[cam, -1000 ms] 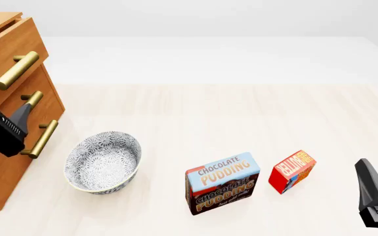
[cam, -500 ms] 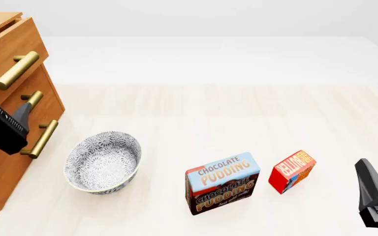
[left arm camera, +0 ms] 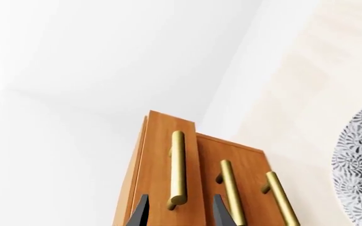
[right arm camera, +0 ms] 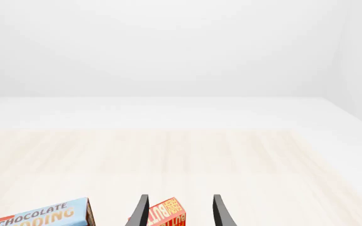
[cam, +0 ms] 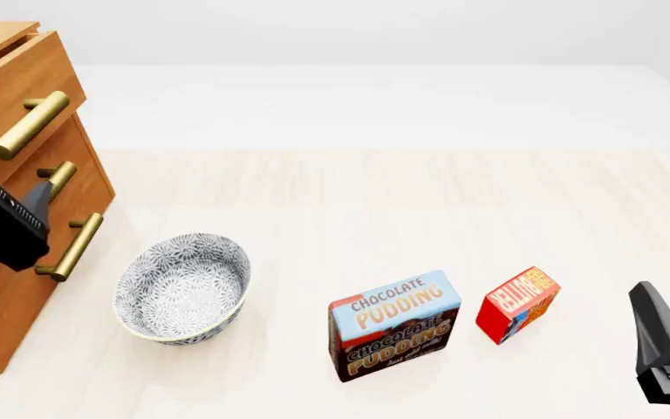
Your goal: Put the butter at the back in the top drawer of the cabinet and close it.
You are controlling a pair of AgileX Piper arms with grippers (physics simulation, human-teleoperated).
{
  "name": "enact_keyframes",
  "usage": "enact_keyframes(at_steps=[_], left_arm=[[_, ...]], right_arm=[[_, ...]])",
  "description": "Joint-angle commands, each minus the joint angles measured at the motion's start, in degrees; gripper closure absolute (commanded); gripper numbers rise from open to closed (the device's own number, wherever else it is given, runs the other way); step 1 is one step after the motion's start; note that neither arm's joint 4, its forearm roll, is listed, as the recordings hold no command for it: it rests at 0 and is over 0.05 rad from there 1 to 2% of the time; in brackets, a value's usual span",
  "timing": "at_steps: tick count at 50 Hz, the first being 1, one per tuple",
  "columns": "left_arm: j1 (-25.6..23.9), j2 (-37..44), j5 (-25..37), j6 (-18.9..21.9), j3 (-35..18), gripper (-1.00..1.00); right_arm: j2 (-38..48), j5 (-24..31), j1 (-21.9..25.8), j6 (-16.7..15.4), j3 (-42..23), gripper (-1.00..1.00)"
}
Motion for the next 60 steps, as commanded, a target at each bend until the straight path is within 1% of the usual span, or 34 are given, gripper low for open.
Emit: enact_keyframes(at_steps=[1,11,24,50,60], left_arm=[[0.6,0.7,-0.8,0.0,-0.1,-1.0],[0.7,2.6,-2.2,-0.1,-0.2,-1.0],[1.3,4.3,-2.5,-0.4,-1.4,-1.0],[2.4,7.3,-4.9,-0.8,-1.0,-1.0],[3.6,6.8,-4.0,-1.2,-1.8,-1.0]], right_arm=[[0.0,0.0,0.0,0.0,0.0,-1.0],[0.0,0.0,0.0,0.0,0.0,-1.0],[0.0,0.0,0.0,0.0,0.0,-1.0],[0.0,0.0,0.0,0.0,0.0,-1.0],[0.0,0.0,0.0,0.0,0.0,-1.0]])
